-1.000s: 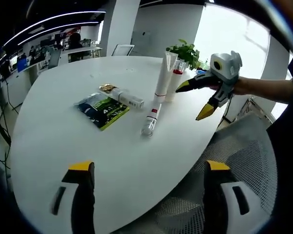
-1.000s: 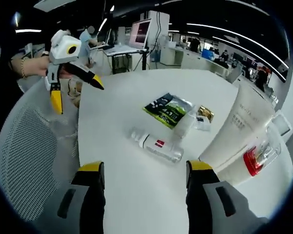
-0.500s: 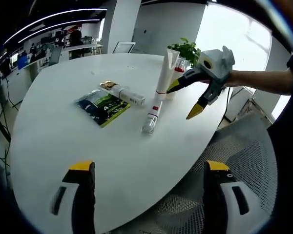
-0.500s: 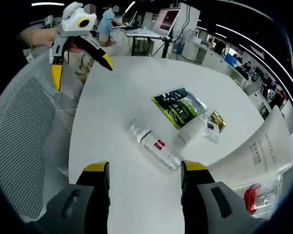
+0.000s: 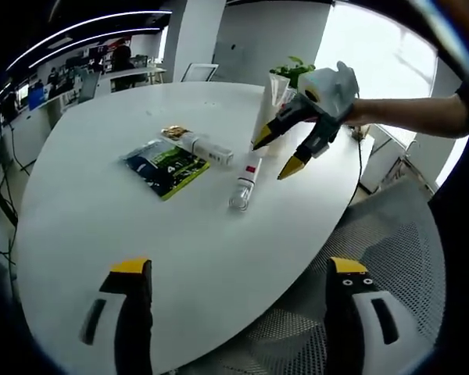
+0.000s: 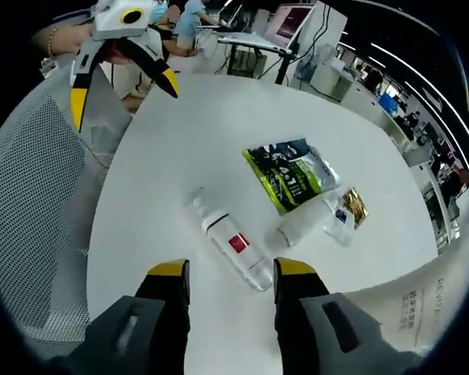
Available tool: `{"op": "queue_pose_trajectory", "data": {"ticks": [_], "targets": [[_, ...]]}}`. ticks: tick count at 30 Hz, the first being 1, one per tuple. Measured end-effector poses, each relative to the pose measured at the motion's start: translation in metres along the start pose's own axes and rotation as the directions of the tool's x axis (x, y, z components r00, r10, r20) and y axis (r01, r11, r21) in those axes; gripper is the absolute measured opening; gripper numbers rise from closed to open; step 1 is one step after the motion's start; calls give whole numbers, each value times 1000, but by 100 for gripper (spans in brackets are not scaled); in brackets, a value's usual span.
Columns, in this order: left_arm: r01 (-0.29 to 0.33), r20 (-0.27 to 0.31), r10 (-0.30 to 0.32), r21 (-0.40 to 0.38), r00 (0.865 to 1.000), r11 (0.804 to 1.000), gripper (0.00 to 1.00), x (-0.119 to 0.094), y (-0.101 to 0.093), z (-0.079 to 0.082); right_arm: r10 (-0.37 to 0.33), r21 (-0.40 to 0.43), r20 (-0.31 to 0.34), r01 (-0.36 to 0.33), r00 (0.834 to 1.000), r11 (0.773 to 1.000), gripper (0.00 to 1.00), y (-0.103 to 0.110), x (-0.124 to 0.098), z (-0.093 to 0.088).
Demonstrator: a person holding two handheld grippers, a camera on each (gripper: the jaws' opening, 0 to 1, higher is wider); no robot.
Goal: Arrange the skincare products in the storage area until every visible bottle or jar stands upright without overlapping.
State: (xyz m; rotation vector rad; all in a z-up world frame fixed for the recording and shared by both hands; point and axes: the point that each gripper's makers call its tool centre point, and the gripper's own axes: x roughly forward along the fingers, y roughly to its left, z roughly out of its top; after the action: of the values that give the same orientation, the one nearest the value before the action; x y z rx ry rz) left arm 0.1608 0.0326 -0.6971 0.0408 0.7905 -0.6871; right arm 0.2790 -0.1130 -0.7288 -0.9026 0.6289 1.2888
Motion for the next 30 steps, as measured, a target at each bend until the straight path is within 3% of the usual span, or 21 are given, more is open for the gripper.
{"op": "queue_pose_trajectory", "data": {"ticks": [5,14,30], "targets": [[2,-1,-2,-4,1000,1000,87,0,1,-1,5,18,-3,-5,1000,1000,36,-7,7,-1],[-2,-11,2,-5,1000,1000,87,0,2,-3,49,-42,-61,-51,997,998,33,-4,16,-7],[-6,-6,5,-21,1000,1000,86,0,5,-3,134,-65,-113,-142,984,988,22,1,32,-10]]}}
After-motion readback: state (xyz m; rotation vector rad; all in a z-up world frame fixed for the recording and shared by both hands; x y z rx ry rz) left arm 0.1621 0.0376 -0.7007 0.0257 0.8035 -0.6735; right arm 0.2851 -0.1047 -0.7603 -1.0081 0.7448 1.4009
